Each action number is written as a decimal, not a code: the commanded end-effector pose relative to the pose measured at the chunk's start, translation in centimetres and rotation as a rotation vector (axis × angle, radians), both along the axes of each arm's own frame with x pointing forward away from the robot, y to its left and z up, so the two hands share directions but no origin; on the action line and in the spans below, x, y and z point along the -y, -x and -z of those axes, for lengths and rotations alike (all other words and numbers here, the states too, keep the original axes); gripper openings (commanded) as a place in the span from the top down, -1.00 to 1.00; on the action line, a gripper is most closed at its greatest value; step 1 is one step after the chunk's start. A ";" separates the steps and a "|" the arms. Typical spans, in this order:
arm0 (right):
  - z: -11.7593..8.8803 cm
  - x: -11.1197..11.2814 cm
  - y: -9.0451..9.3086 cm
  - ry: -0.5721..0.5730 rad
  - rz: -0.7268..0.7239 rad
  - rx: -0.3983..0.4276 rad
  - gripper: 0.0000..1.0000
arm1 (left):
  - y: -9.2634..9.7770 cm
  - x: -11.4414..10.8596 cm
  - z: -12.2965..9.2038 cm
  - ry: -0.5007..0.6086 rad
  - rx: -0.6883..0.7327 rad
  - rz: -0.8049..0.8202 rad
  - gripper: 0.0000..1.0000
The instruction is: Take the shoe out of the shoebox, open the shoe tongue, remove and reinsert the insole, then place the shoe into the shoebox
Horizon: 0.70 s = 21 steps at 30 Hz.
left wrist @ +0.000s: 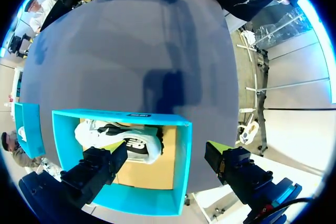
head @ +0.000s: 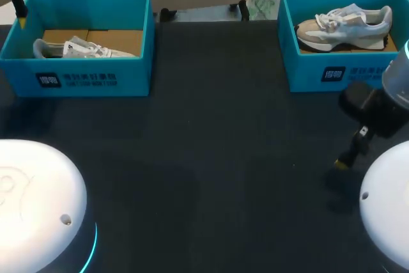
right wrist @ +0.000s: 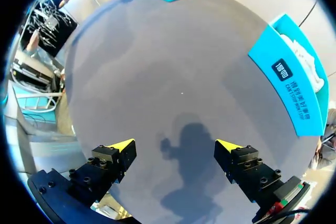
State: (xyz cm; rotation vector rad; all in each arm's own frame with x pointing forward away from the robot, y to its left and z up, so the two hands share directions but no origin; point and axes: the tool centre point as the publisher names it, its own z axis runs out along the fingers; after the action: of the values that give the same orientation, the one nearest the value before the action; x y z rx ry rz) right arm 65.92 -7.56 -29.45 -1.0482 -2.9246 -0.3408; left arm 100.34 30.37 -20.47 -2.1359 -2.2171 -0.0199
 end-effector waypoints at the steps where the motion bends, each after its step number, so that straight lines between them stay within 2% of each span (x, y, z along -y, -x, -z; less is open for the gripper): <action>1: -0.2 0.3 0.8 -0.005 0.003 0.014 -1.00 | 0.1 0.0 0.0 -0.001 0.003 0.001 -1.00; 4: -0.2 0.3 0.8 -0.005 0.003 0.014 -1.00 | 0.1 0.0 0.0 -0.001 0.003 0.001 -1.00; 5: 0.3 0.3 0.0 0.017 0.095 -0.018 -1.00 | 0.1 0.0 0.0 -0.001 0.003 0.001 -1.00; 9: 1.1 0.1 -4.6 0.069 0.280 -0.111 -1.00 | 0.1 0.0 0.0 -0.001 0.003 0.001 -1.00; 12: 0.7 0.7 -8.1 0.115 0.367 -0.119 -1.00 | 0.1 0.0 0.0 -0.001 0.003 0.001 -1.00; 16: -1.2 2.4 -11.8 0.166 0.438 -0.077 -1.00 | 0.1 0.0 0.0 -0.001 0.003 0.001 -1.00; 18: -2.1 3.4 -12.8 0.176 0.492 -0.091 -1.00 | 0.1 0.0 0.0 -0.001 0.003 0.001 -1.00; 21: -2.1 3.4 -12.8 0.176 0.492 -0.091 -1.00 | 0.1 0.0 0.0 -0.001 0.003 0.001 -1.00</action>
State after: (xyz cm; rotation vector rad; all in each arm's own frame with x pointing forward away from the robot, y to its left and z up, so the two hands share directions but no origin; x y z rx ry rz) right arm 76.84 -12.49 -27.76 -1.7413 -2.6778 -0.2266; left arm 100.33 30.36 -20.47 -2.1363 -2.2170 -0.0202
